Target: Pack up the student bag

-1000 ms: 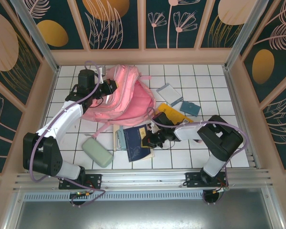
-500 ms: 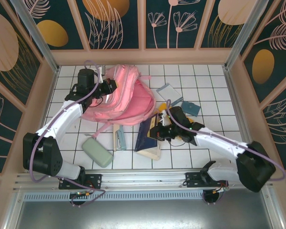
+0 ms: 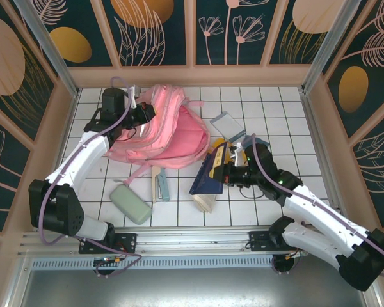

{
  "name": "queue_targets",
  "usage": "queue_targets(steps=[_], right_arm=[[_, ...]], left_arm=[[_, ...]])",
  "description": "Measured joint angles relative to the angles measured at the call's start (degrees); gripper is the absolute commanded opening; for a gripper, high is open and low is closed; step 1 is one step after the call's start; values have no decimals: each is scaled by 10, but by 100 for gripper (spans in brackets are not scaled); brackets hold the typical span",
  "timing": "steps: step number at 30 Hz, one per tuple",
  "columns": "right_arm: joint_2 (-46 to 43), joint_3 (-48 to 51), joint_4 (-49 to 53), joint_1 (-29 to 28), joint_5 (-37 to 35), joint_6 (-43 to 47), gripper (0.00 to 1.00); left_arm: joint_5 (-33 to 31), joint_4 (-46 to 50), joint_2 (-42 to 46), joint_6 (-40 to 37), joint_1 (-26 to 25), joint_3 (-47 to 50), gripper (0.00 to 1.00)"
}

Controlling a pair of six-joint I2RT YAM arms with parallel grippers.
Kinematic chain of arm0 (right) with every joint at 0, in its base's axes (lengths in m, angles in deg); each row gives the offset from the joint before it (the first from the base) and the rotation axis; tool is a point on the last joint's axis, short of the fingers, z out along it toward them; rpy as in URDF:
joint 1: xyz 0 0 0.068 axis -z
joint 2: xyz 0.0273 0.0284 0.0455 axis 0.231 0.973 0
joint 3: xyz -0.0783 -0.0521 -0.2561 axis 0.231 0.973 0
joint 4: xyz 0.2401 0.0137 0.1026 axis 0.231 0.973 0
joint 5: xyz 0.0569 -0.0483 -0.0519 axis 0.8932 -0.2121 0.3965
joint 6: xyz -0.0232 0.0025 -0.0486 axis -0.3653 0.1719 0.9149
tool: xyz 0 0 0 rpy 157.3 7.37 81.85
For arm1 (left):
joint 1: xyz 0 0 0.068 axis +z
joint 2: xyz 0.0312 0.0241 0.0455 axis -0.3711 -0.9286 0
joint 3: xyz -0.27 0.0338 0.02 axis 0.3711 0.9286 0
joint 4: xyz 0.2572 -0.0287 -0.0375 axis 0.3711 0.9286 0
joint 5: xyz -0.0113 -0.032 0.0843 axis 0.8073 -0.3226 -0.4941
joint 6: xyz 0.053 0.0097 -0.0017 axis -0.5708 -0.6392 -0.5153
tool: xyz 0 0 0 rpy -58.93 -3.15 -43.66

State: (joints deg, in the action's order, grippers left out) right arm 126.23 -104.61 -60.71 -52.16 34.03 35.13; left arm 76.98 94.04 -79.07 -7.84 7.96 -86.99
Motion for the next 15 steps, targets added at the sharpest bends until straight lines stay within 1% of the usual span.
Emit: queue_targets(steps=[3, 6, 15], right_arm=[[7, -37, 13, 12, -2, 16, 0], [35, -82, 13, 29, -1, 34, 0], [181, -261, 1, 47, 6, 82, 0]], left_arm=[[7, 13, 0, -2, 0, -10, 0], [16, 27, 0, -5, 0, -21, 0], [52, 47, -2, 2, 0, -42, 0]])
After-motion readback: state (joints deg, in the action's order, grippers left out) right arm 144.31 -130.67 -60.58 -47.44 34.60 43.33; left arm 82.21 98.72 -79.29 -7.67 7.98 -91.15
